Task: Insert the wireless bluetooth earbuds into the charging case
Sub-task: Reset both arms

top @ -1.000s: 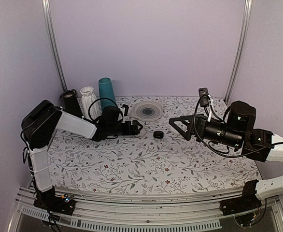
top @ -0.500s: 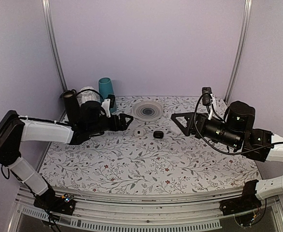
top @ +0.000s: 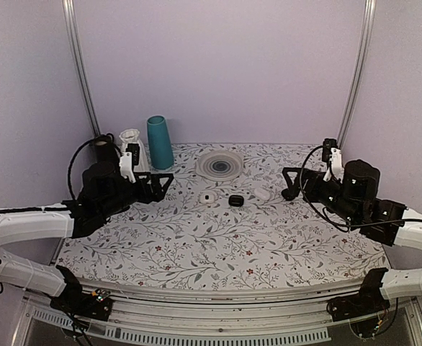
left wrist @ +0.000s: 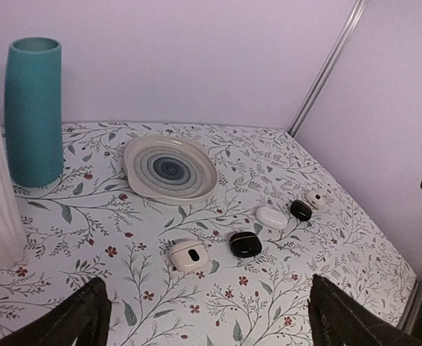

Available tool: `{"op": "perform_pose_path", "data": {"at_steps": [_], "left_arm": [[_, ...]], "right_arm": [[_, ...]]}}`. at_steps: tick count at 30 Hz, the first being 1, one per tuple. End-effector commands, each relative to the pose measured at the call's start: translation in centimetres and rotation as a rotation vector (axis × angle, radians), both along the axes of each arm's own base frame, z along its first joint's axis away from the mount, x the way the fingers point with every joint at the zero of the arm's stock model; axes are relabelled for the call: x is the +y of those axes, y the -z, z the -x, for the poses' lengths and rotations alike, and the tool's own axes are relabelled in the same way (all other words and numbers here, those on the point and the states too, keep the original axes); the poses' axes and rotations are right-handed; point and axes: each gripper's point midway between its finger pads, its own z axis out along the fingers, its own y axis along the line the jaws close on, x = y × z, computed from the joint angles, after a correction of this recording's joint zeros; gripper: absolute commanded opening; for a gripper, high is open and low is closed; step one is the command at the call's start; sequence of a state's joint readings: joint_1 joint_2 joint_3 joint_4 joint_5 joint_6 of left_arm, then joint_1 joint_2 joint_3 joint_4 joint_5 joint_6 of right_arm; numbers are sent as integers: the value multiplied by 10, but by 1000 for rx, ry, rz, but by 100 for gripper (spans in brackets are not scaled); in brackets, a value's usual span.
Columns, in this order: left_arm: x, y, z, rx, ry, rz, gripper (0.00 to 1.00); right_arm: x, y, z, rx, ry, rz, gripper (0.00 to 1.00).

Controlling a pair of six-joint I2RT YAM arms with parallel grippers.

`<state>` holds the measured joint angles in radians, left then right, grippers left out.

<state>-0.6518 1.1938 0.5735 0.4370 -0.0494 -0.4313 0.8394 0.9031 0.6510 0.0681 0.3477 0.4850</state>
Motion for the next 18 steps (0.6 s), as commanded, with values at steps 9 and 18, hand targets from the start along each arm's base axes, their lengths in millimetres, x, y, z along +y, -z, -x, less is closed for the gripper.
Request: {"op": "perform_pose_path", "data": {"at_steps": [9,18], "left_arm": [[52,22,14,-5,-159,-59,96],[110,28,13,-6,-354,-51,96]], "right_arm": [[-187,85,-81,92,555,241,100],[-255,92,-90,-121,790,295,99]]}}
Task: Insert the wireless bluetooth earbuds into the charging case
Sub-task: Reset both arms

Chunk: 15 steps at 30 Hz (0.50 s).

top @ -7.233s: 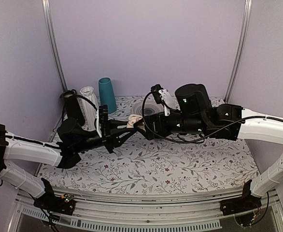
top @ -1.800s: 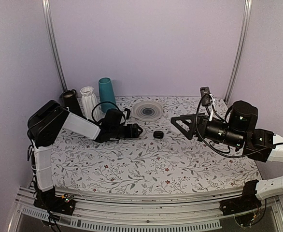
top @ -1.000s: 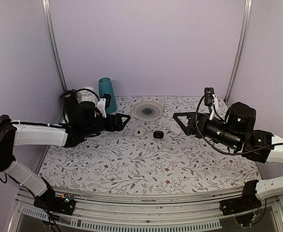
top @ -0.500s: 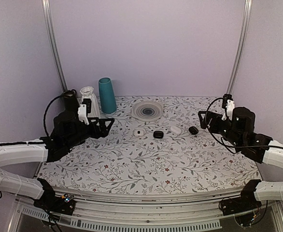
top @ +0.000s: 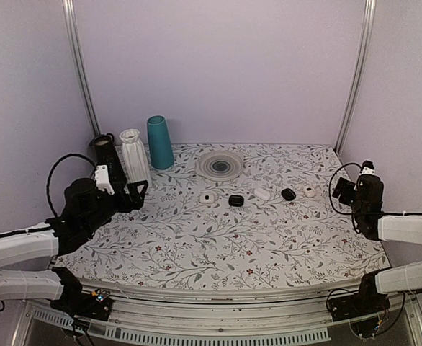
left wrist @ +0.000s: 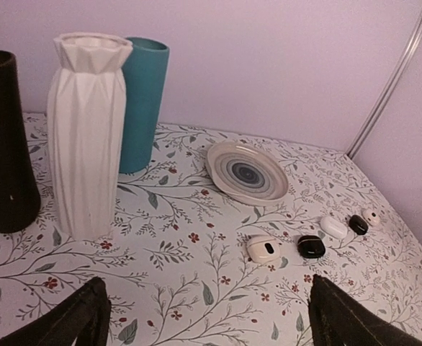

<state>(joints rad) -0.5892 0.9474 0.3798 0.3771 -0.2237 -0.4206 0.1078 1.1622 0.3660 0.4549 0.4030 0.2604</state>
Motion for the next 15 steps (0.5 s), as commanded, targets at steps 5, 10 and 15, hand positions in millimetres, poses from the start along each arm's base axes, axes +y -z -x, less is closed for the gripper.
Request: {"op": "perform_pose_path", "data": {"at_steps": [5,10,15], "left_arm": [[72,16,-2,12,-242,-12,96],[111,16,2,-16,-396,-69,96],[142,6,10,-95,-536,-135,96]], "right_arm": [[-12,-34,12,-358,18,177,99],[4,-36,6,-376,-73,226,99],[12,-27,-11,-314,-141,235,99]]}}
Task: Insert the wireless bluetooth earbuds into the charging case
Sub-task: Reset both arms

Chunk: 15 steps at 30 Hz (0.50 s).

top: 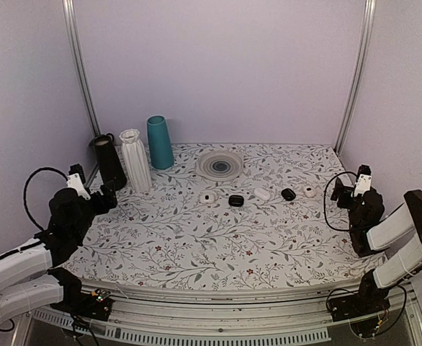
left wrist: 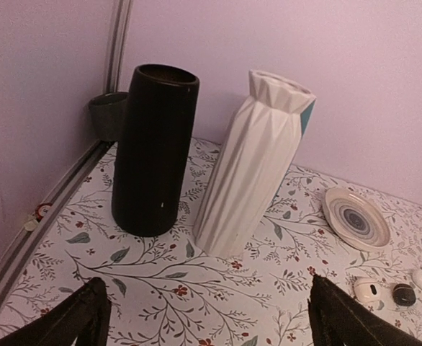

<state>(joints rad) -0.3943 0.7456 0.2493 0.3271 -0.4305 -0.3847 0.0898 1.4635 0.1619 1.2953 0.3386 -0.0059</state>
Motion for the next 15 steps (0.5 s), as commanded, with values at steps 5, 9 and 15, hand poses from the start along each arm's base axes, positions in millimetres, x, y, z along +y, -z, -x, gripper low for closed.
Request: {"op": "perform_pose_path", "data": {"at_steps": [5,9,15], "left_arm": [[60,-11,10,-101,-269,-142,96],[73,-14,4,-143,-337,-188,96],[84,-4,-16,-136,-399,-307,96]], "right_arm": [[8,-17,-11,-53,-72,22,99],[7,-11,-15,-55,-76,26,99],[3,-6,-17,-30,-74,2,99]]}}
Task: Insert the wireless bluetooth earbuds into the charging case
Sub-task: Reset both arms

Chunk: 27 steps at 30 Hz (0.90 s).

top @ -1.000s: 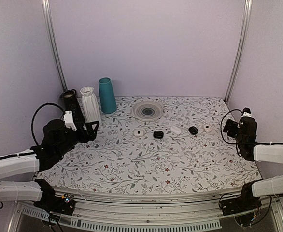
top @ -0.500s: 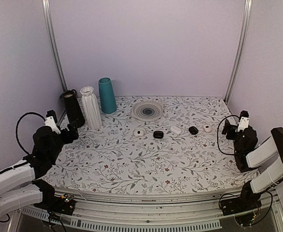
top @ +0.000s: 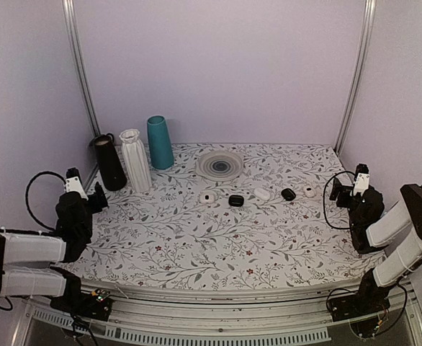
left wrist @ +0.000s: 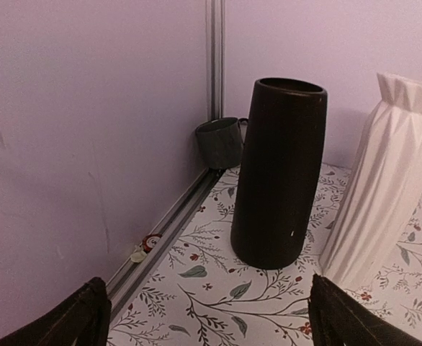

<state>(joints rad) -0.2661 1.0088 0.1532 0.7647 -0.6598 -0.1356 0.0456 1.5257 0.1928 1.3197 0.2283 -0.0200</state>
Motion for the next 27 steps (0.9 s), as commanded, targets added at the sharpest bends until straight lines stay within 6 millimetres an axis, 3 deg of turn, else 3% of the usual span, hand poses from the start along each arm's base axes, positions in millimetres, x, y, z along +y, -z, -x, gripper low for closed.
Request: {"op": "perform_pose_path", "data": {"at_steps": [1,3,8,11,14,19,27], "left_arm": [[12,-19,-9,-100,-58,-100,96],[12,-12,-13,-103,-55,-120,96],[1,-18,-16,-179,13,-171,96],[-2,-23,-8,-247,33,-206,96],[-20,-16,-12,-216,139,-238,96],[-32,-9,-19,-213,261,-256,96],[-18,-2,-34,-161,191,-211,96]], "right_arm": [[1,-9,-5,-32,-10,-8,99],[1,-10,-5,-37,-10,-13,99],[1,-10,-5,-37,-11,-11,99],[1,-10,-5,-35,-11,-11,99],[1,-10,-5,-34,-10,-10,99],[1,-9,-5,-33,-11,-10,99],[1,-10,-6,-33,-12,-10,99]]}}
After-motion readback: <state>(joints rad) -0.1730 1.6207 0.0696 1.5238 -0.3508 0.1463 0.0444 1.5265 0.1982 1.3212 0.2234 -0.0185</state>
